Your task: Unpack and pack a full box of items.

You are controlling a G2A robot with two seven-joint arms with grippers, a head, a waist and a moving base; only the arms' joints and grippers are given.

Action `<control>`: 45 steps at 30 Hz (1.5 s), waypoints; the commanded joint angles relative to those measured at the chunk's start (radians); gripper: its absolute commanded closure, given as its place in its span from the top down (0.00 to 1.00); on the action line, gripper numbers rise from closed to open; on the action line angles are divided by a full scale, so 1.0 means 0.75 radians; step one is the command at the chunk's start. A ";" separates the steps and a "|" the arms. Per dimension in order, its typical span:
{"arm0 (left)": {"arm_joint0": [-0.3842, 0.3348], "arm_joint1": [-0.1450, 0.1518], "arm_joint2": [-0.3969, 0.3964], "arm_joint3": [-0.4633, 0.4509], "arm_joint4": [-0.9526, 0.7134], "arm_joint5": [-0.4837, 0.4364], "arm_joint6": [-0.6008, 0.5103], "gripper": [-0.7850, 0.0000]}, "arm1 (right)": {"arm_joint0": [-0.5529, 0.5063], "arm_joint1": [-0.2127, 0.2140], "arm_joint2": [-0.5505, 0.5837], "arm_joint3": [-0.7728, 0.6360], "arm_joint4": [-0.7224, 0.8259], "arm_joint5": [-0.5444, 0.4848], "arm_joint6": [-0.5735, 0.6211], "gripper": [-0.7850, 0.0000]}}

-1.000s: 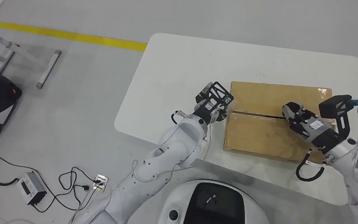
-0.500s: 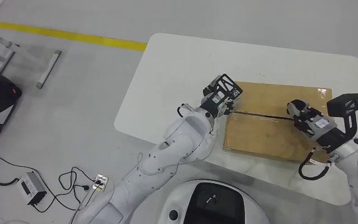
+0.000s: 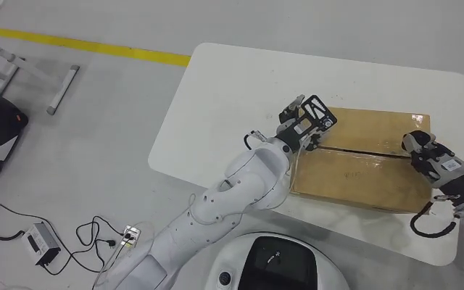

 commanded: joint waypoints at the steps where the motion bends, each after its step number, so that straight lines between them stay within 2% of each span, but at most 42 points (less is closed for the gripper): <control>1: -0.011 -0.007 0.016 0.011 0.001 -0.002 -0.004 1.00 | -0.014 0.002 0.017 0.000 0.002 0.000 -0.004 0.00; 25: -0.182 -0.116 0.211 0.143 0.033 -0.006 -0.091 1.00 | -0.167 0.023 0.214 0.002 0.060 -0.045 -0.092 0.00; 37: -0.299 -0.201 0.324 0.233 0.013 0.042 -0.101 1.00 | -0.249 0.032 0.316 -0.002 0.090 -0.065 -0.126 0.00; 45: -0.321 -0.242 0.343 0.232 0.002 0.042 -0.122 1.00 | -0.293 0.036 0.358 -0.020 0.110 -0.081 -0.139 0.00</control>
